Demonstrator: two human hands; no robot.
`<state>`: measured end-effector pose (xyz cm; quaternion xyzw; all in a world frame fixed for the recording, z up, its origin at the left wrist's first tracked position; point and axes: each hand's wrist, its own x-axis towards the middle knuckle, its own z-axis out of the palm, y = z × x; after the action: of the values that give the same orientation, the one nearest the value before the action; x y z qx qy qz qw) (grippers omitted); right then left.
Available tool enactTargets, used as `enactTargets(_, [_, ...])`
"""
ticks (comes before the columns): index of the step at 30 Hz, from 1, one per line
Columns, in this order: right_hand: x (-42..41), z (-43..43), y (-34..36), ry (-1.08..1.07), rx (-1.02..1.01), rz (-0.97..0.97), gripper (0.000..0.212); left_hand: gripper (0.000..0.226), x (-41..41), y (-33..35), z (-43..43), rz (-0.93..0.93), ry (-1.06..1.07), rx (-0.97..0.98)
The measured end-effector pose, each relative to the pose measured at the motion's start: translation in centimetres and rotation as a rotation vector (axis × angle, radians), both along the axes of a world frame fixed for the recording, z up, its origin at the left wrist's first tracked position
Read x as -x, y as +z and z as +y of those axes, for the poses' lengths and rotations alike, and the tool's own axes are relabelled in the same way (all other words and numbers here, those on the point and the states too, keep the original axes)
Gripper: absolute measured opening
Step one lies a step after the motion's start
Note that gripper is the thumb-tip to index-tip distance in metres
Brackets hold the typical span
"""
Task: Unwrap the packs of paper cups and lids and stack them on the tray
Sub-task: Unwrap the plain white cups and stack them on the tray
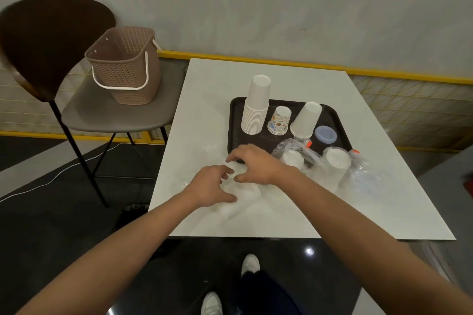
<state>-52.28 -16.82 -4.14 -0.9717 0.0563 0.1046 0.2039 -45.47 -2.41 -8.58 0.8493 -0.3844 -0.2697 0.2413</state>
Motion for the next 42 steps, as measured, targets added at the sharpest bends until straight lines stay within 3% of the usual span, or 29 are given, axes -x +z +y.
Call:
enactTargets(6, [1.4, 0.6, -1.2, 0.040, 0.084, 0.099, 0.051, 0.082, 1.8, -2.0, -0.4, -0.037, -0.063, -0.143])
enactTargets(11, [1.8, 1.1, -2.0, 0.076, 0.139, 0.115, 0.052, 0.079, 2.4, -3.1, -0.5, -0.021, -0.007, -0.148])
enactTargets(22, [1.4, 1.1, -2.7, 0.112, 0.201, 0.107, 0.066, 0.084, 1.4, -1.7, -0.5, 0.043, 0.122, -0.004])
enactTargets(29, [0.1, 0.5, -1.5, 0.128, 0.202, 0.012, 0.061, 0.080, 0.0, 1.2, -1.2, 0.048, 0.117, 0.100])
enactTargets(37, [-2.7, -2.5, 3.8, 0.063, 0.134, -0.172, 0.063, 0.061, -4.0, 5.9, -3.5, 0.158, 0.294, 0.339])
enactTargets(42, [-5.3, -5.6, 8.3, 0.044, 0.153, -0.260, 0.061, 0.057, -6.7, 9.5, -6.7, 0.084, 0.327, 0.479])
